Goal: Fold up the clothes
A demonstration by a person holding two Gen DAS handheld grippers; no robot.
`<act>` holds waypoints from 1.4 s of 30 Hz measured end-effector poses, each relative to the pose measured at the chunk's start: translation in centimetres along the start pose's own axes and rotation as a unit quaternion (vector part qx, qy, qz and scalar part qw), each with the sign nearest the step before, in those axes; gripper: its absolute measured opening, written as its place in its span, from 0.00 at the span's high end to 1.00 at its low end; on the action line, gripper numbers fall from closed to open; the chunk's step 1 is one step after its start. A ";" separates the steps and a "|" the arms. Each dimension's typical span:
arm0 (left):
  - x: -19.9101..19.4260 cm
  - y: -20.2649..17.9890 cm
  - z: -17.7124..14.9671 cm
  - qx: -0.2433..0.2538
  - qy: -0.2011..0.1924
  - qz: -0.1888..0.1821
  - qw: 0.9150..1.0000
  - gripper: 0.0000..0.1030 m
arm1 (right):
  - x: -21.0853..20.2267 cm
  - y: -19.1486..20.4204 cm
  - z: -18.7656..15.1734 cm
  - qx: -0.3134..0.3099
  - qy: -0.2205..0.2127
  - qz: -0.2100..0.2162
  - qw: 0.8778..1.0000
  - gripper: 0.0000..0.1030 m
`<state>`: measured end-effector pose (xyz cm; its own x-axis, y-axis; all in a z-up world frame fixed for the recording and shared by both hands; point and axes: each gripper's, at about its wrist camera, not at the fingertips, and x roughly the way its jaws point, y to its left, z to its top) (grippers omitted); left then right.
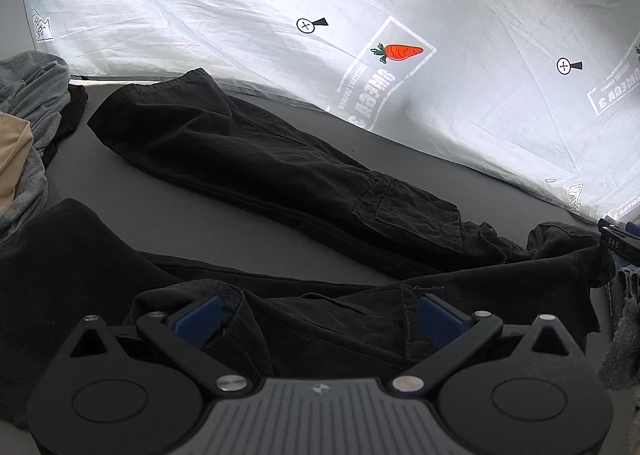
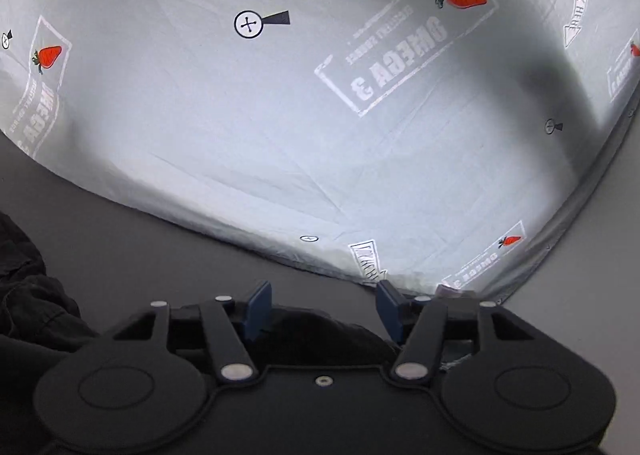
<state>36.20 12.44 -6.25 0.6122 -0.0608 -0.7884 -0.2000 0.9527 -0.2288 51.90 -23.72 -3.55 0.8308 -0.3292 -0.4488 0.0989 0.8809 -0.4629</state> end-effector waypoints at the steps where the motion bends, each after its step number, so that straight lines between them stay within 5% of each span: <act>1: 0.0 0.0 0.0 0.001 0.000 0.002 1.000 0.00 | -0.5 -0.1 -0.7 0.025 0.009 0.016 1.000 0.45; 7: 0.5 -1.2 -0.4 0.033 0.010 0.019 0.999 0.00 | -6.1 -1.5 -9.1 0.137 0.089 0.078 0.983 0.32; 13: 0.8 -3.2 -0.7 0.044 0.030 -0.022 0.998 0.00 | -9.4 -1.8 -17.6 0.143 0.174 0.080 0.971 0.36; 21: -0.8 -4.8 -1.7 0.069 0.022 -0.023 0.997 0.00 | -5.8 -3.7 -17.4 0.106 0.147 0.077 0.980 0.44; 27: -1.8 -4.1 -2.0 0.045 0.019 -0.014 0.999 0.00 | -1.1 -5.9 -19.8 0.222 0.200 0.114 0.948 0.34; 29: -1.9 -3.9 -2.0 0.037 0.018 -0.012 0.999 0.00 | -1.2 -6.5 -20.5 0.262 0.194 0.130 0.936 0.44; 30: -2.1 -3.8 -1.9 0.033 0.017 -0.012 0.999 0.00 | -1.8 -6.7 -20.5 0.268 0.181 0.133 0.937 0.70; 31: -2.2 -3.7 -1.9 0.029 0.016 -0.011 0.999 0.00 | -2.3 -6.9 -20.5 0.273 0.167 0.135 0.938 0.75; 37: -3.9 -2.7 -2.2 0.033 -0.003 0.015 0.999 0.00 | -8.5 -9.6 -18.8 0.244 0.122 0.021 0.962 0.80; 42: -4.9 0.7 -3.4 0.008 -0.003 0.050 0.999 0.00 | -9.6 -13.9 -21.4 0.243 0.177 -0.069 0.951 0.79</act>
<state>30.44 12.42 -4.52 0.5951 0.0366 -0.8028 -0.2473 0.9588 -0.1396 30.79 -40.06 -9.16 0.5634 -0.4710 -0.6787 0.5069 0.8458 -0.1662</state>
